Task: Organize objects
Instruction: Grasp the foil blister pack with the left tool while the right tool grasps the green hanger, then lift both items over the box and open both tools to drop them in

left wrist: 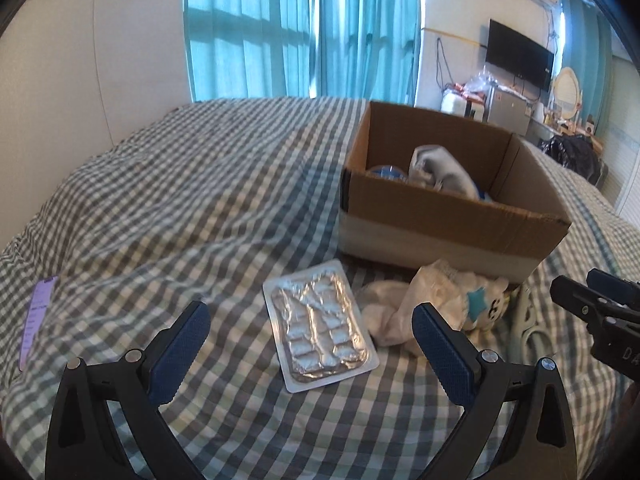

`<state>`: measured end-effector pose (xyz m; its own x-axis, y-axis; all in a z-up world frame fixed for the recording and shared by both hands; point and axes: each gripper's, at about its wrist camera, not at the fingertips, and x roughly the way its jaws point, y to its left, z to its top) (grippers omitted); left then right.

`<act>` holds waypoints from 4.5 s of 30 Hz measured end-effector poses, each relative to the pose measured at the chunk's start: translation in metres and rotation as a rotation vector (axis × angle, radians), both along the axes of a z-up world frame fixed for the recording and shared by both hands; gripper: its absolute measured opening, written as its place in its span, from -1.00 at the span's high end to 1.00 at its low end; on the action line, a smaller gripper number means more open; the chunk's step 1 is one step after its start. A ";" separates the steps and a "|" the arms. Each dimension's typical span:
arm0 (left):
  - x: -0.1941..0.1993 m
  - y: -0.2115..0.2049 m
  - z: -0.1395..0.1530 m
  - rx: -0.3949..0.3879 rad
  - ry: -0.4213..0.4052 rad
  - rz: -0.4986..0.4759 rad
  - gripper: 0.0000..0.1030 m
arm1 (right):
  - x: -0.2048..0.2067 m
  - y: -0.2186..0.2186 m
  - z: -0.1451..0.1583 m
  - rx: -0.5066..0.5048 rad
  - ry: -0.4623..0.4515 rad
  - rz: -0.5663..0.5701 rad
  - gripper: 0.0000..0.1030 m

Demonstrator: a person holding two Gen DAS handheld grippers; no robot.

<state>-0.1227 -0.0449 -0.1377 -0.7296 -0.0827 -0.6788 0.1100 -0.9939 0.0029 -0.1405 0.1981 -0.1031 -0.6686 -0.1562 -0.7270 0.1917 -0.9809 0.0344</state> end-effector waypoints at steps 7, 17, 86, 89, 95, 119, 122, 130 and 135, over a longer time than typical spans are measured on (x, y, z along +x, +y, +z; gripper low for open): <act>-0.008 0.007 -0.019 -0.022 -0.050 -0.008 -1.00 | -0.011 0.002 -0.036 0.006 -0.084 -0.013 -0.49; -0.027 0.000 -0.053 -0.035 -0.139 0.029 -1.00 | -0.013 0.000 -0.070 0.061 -0.154 0.002 -0.49; 0.023 0.025 0.092 0.110 0.082 -0.125 -0.42 | 0.059 -0.022 0.137 0.015 0.247 0.197 0.91; 0.005 0.027 0.108 0.107 0.111 -0.127 -0.42 | 0.045 -0.027 0.149 0.010 0.272 0.204 0.91; -0.035 0.029 0.128 0.083 0.178 -0.119 -0.42 | 0.004 -0.036 0.165 0.018 0.311 0.200 0.91; -0.173 0.067 0.057 -0.008 0.110 -0.194 -0.43 | -0.157 -0.035 0.081 0.035 0.186 0.157 0.91; -0.178 0.068 0.045 -0.005 0.089 -0.201 -0.43 | -0.164 -0.030 0.071 0.026 0.172 0.153 0.91; -0.177 0.073 0.033 -0.007 0.052 -0.204 -0.47 | -0.163 -0.018 0.065 -0.015 0.159 0.144 0.91; -0.166 0.070 0.047 -0.009 0.075 -0.184 -0.79 | -0.150 -0.013 0.082 -0.023 0.190 0.119 0.90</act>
